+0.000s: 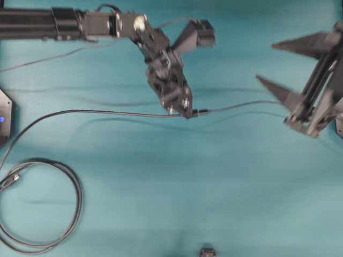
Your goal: Insert the USB using both arms.
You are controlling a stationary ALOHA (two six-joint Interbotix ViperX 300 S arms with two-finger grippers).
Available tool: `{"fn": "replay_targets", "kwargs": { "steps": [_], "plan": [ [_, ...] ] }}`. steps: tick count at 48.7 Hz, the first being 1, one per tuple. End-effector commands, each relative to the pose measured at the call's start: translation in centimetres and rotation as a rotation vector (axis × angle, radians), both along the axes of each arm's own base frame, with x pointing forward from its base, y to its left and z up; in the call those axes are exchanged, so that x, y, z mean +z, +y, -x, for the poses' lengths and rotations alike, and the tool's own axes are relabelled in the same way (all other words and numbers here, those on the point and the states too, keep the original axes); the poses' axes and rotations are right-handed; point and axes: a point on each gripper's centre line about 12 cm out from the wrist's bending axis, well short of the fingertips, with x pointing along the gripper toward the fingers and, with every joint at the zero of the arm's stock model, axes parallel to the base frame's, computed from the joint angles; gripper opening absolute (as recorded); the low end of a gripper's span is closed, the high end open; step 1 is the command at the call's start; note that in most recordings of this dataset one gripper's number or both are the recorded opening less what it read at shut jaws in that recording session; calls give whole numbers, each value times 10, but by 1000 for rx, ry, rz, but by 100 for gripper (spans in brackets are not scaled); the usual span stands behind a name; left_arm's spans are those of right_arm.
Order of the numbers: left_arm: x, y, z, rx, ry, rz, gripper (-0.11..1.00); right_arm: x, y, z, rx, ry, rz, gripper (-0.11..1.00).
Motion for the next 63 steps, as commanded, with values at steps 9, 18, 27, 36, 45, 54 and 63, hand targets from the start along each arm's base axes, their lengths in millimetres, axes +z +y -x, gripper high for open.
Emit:
{"fn": "replay_targets", "kwargs": {
  "steps": [9, 18, 27, 36, 45, 54, 63],
  "plan": [
    [-3, -11, -12, -3, -95, -246, 21, 5, -7, 5, -36, -47, -45, 77],
    [-27, -25, -4, -127, -40, -337, 21, 4, -11, 5, -59, -50, -52, 77],
    [-28, -28, -7, -149, -54, -384, 21, 2, -13, 5, -66, -48, -52, 77],
    [-16, -27, -10, -128, -91, -393, 21, 4, -13, 7, -64, -54, -56, 78],
    [3, -27, -8, -98, -121, -390, 46, 7, -16, 13, -68, -76, -72, 78],
    [36, -27, -6, -60, -185, -390, 74, 6, -18, 21, -61, -113, -108, 78],
    [74, -29, 7, -43, -257, -398, 73, 1, -21, 34, -25, -164, -161, 78]
  ]
}}
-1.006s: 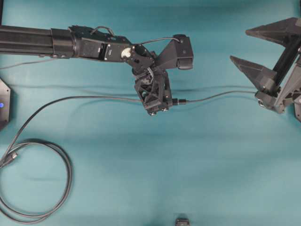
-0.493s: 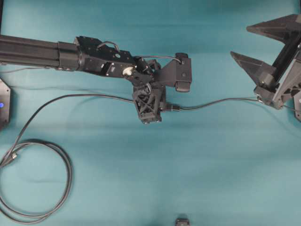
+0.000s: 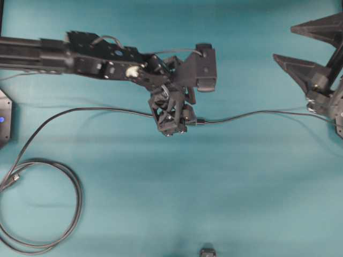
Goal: Insert the USB using both arms.
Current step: 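Open left gripper, release the joined cable, and retract left arm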
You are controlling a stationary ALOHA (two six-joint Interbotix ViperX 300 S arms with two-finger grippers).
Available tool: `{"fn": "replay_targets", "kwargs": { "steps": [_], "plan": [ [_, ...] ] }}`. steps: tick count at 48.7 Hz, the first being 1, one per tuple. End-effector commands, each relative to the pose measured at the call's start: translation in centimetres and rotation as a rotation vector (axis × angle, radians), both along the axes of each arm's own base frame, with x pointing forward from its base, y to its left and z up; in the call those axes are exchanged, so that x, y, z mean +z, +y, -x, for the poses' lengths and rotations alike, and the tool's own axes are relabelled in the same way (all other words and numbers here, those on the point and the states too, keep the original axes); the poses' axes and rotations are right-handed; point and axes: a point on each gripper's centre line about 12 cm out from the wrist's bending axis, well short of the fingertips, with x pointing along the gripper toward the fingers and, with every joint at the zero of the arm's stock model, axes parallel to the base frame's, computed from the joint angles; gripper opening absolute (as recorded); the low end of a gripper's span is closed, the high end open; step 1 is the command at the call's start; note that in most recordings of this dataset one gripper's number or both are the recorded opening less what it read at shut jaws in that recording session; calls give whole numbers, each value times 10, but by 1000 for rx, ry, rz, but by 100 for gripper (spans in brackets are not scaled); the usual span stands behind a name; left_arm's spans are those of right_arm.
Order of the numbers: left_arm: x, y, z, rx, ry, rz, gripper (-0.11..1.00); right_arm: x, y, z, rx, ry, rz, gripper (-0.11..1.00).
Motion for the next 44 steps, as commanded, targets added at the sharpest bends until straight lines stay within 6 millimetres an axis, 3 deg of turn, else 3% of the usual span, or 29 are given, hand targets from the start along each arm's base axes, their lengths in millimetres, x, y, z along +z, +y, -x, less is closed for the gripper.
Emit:
{"fn": "replay_targets", "kwargs": {
  "steps": [1, 11, 21, 36, 44],
  "plan": [
    [43, -3, 7, 11, -97, -7, 73, 3, -1, 7, 27, -45, -25, 78],
    [79, -7, 28, 60, -280, -54, 73, -9, -5, 34, 113, -168, -131, 81],
    [111, -6, 58, 136, -513, -126, 73, -25, -13, 51, 124, -179, -130, 87],
    [129, -9, 142, 227, -774, -193, 73, -39, -6, 49, 261, -94, 42, 87],
    [142, -16, 182, 205, -888, -218, 73, -44, -8, 53, 260, -92, 48, 87]
  ]
}}
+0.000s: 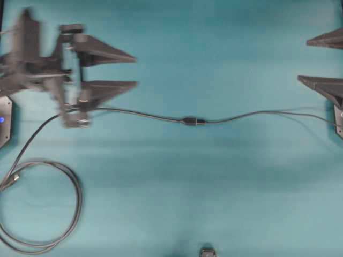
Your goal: Insert the USB using both arms.
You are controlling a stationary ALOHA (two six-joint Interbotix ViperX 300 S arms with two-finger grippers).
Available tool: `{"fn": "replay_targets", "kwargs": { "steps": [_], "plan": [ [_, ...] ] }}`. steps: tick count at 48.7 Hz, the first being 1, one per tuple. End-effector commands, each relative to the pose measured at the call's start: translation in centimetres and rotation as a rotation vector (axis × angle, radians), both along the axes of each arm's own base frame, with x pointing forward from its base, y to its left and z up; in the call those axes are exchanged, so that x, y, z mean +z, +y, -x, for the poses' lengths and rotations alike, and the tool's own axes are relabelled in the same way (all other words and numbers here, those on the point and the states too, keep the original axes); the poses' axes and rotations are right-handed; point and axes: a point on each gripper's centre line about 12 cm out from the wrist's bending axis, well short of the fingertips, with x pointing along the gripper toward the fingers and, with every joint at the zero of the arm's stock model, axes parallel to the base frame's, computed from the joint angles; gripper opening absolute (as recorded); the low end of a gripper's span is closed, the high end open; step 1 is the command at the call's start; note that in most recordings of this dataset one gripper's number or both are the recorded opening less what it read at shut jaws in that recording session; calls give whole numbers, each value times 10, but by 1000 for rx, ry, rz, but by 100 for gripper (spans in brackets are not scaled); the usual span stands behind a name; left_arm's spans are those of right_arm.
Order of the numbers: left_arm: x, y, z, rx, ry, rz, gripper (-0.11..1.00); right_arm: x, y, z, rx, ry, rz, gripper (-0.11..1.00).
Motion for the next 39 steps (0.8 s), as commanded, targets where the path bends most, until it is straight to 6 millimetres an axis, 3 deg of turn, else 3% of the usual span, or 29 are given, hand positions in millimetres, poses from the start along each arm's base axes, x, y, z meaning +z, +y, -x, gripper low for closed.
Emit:
{"fn": "replay_targets", "kwargs": {
  "steps": [1, 13, 19, 39],
  "plan": [
    [14, -6, 19, -23, -64, -44, 73, 2, -1, 1, 3, -13, 4, 87],
    [15, -7, 70, -43, -139, -155, 73, -17, -3, 10, 21, -6, 4, 87],
    [5, -4, 89, -32, -162, -147, 73, -28, -4, 11, 17, 17, 4, 87],
    [-25, -1, 102, -16, -133, -159, 72, -47, -14, 14, -57, 50, -12, 87]
  ]
}}
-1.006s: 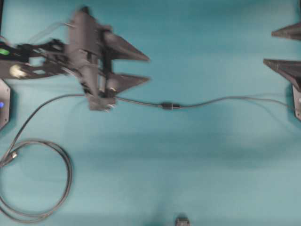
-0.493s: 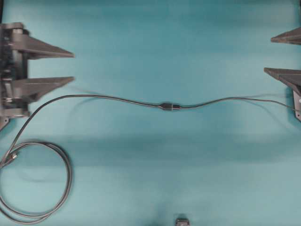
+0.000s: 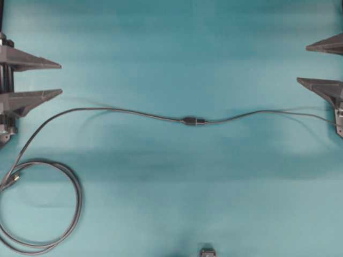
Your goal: Insert the USB using both arms.
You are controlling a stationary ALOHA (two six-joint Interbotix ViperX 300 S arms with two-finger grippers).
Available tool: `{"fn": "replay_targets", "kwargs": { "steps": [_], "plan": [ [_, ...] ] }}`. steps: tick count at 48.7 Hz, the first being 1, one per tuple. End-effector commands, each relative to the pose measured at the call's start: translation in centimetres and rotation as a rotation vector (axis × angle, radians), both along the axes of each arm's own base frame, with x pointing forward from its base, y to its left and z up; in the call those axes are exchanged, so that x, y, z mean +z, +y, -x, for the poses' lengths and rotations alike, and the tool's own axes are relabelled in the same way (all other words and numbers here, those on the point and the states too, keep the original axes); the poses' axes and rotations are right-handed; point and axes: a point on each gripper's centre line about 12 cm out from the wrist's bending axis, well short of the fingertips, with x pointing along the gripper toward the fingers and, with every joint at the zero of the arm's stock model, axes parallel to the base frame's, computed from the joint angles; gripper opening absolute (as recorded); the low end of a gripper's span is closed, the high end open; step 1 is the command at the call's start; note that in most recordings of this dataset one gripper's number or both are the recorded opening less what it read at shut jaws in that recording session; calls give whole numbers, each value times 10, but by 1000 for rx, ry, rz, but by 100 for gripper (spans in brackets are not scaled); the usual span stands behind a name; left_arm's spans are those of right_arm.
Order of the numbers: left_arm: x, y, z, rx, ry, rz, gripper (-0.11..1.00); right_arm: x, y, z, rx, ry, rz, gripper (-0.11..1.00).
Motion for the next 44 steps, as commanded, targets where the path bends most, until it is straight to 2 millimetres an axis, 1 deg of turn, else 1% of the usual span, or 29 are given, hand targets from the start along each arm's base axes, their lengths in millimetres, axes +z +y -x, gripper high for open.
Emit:
{"fn": "replay_targets", "kwargs": {
  "steps": [1, 10, 17, 20, 25, 31, 41, 44],
  "plan": [
    [3, 2, 0, 16, -24, -21, 72, 4, -2, -1, -11, -10, 5, 87],
    [3, 7, 1, 47, -36, -35, 72, 2, -8, 1, -55, 2, 29, 87],
    [-1, 15, 3, 91, -29, -32, 72, 4, -21, 6, -145, 4, 97, 87],
    [0, 18, 3, 107, -34, -31, 72, 6, -28, 8, -195, 4, 118, 87],
    [1, 20, 4, 117, -42, -28, 72, 7, -33, 9, -221, 1, 118, 87],
    [1, 19, 5, 108, -36, -20, 72, 5, -30, 7, -186, -11, 112, 87],
    [-3, 15, 5, 80, -11, -1, 72, 2, -15, -3, -36, -50, 79, 87],
    [-3, 14, 5, 75, -7, 2, 72, 2, -13, -3, -20, -55, 68, 87]
  ]
}}
